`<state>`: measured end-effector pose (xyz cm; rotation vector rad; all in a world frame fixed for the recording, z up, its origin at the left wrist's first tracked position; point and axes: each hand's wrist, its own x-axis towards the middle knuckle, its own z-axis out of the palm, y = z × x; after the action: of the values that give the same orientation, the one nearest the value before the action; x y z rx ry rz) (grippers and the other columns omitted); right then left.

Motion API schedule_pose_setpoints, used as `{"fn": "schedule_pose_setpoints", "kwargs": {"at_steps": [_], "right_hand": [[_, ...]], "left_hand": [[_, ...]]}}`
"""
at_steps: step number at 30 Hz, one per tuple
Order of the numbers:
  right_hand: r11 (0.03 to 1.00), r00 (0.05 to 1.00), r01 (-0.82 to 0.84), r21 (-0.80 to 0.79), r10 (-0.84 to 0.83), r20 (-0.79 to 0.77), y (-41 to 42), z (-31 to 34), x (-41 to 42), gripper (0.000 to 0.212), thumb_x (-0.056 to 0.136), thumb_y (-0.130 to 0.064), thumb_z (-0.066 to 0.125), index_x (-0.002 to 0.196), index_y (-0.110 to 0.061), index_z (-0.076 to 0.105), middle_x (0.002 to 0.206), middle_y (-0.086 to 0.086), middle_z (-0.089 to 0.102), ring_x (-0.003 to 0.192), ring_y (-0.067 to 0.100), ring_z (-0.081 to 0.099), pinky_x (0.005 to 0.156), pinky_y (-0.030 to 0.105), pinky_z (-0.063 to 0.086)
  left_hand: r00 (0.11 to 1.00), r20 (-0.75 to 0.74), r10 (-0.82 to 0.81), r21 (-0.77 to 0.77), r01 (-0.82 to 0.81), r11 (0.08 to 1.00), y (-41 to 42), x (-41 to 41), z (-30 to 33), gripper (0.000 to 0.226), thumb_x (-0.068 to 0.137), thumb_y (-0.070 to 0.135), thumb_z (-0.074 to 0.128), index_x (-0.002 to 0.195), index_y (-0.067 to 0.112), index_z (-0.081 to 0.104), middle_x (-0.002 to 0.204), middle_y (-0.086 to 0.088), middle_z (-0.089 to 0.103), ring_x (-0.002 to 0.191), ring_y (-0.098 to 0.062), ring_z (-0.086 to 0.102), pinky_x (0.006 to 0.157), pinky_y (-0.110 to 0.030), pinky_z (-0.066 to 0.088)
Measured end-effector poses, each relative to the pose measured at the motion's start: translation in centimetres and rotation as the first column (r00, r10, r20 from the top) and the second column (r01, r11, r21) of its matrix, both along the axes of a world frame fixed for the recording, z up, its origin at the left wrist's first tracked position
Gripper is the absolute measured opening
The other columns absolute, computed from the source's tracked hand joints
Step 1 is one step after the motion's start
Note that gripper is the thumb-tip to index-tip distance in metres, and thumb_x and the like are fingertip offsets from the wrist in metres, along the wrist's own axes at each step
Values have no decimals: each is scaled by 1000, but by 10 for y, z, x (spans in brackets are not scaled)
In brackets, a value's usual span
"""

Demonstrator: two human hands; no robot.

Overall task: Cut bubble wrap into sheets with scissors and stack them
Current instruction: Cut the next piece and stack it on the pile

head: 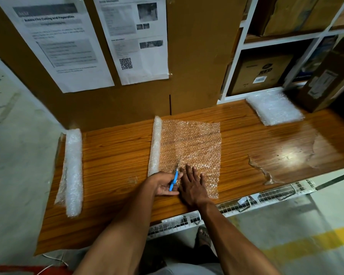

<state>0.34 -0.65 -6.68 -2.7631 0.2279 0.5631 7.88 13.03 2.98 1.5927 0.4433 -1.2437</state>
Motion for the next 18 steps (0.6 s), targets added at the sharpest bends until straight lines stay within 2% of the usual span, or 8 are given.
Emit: {"fn": "schedule_pose_setpoints", "kwargs": {"at_steps": [3,5,9,13,15,18], "right_hand": [[999,1000,25,-21,-25,0,-5,1,-3,82,107,-57,32,164,-28,-21,166,3,-36,154,31,-31,126,64,-9],[999,999,35,-40,-36,-14,-10,0,-4,89,104,-66,31,162,-28,-24,165,4,-37,153,32,-32,125,64,-11],[996,998,55,-68,-56,-14,-19,-1,-8,95,96,-82,21,163,-30,-22,166,6,-35,154,34,-29,124,61,-14],[995,998,68,-78,-67,18,-25,2,-9,83,101,-75,15,164,-32,-18,165,6,-35,154,34,-29,122,59,-17],[993,997,78,-90,-76,28,-29,2,-7,79,103,-70,13,163,-30,-18,166,8,-35,155,34,-28,123,59,-17],[995,998,62,-80,-61,15,-35,-1,-4,81,102,-73,10,162,-31,-24,166,8,-36,154,33,-29,123,60,-17]], "left_hand": [[999,32,19,11,-20,1000,-5,-1,-3,22,88,21,81,96,4,69,119,-18,65,112,-29,67,69,-37,65],[998,56,37,27,-39,999,-8,-2,-4,15,89,14,81,94,4,71,125,-19,66,110,-29,69,64,-32,65],[994,86,71,40,-75,996,-12,-5,-10,12,87,8,81,89,1,71,120,-22,70,99,-30,74,53,-25,61],[994,74,86,16,-87,996,-12,-5,-8,15,88,5,79,97,-4,71,115,-24,71,80,-25,72,48,-23,58],[992,77,98,4,-98,995,-12,-3,-4,18,86,4,80,97,-2,67,112,-24,73,76,-26,74,47,-23,57],[988,84,129,-11,-128,992,-12,5,-5,30,85,1,80,110,-2,63,106,-23,76,76,-29,77,48,-24,58]]}}
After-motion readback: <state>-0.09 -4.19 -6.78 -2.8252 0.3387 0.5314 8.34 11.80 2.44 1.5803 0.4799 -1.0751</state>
